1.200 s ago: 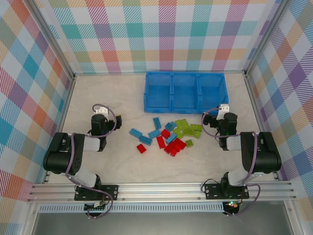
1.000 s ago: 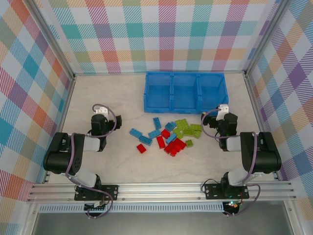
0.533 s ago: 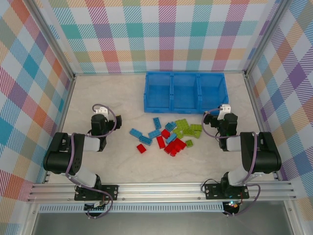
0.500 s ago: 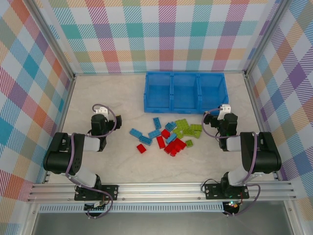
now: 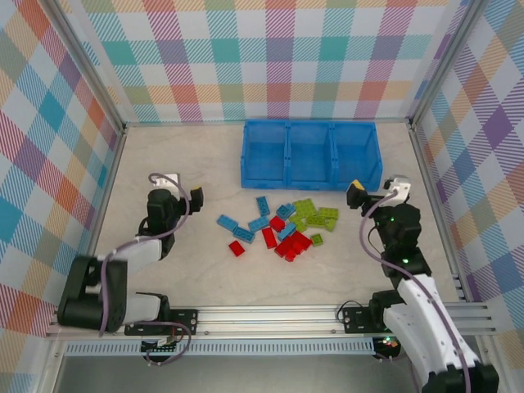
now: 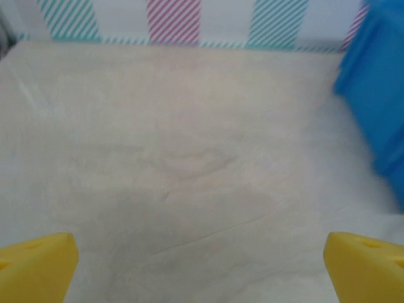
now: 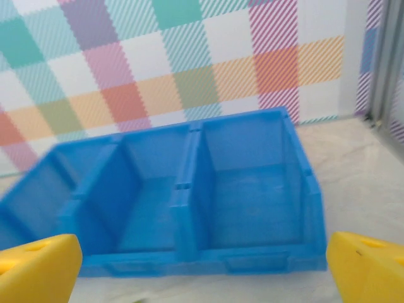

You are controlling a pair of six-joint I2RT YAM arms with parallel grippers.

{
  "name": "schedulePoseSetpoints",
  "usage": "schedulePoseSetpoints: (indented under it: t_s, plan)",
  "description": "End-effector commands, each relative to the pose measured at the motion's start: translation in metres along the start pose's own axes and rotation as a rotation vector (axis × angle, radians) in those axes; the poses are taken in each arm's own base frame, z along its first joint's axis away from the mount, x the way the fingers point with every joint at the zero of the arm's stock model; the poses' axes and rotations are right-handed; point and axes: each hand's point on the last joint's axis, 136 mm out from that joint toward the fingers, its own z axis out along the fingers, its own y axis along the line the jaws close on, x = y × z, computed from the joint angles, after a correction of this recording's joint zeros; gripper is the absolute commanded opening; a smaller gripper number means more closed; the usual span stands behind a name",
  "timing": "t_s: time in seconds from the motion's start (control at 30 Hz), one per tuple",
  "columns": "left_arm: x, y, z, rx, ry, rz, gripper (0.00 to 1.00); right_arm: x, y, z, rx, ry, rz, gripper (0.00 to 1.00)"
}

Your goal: Sort the legos into containers by color

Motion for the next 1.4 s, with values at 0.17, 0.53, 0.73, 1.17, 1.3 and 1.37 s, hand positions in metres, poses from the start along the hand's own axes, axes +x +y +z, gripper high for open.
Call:
schedulePoseSetpoints:
  t_s: [0.17,0.53,0.73,1.17,1.3,1.37]
  plan:
    - [-0.057,-0.111,-0.075,0.354,-0.084,0.070,1.00,0.085,0.062,-0.024,-0.171,0.621,0.382,1.00]
    - [0.005,-0.225,-0.191,0.927,-0.043,0.320,1.00,0.164,0.043,-0.015,0.144,0.893,0.066,1.00]
    - [0.076,-0.246,-0.207,1.074,0.022,0.590,1.00,0.170,0.036,0.008,0.209,0.869,0.034,0.97]
    - [0.067,-0.224,-0.192,0.925,-0.107,0.500,1.00,0.202,0.016,0.043,0.301,0.838,0.130,0.51]
    - [0.067,-0.221,-0.188,0.899,-0.104,0.509,1.00,0.219,0.016,0.045,0.298,0.878,0.169,0.45]
    - [0.069,-0.221,-0.187,0.896,-0.097,0.514,1.00,0.226,0.015,0.045,0.301,0.888,0.181,0.39]
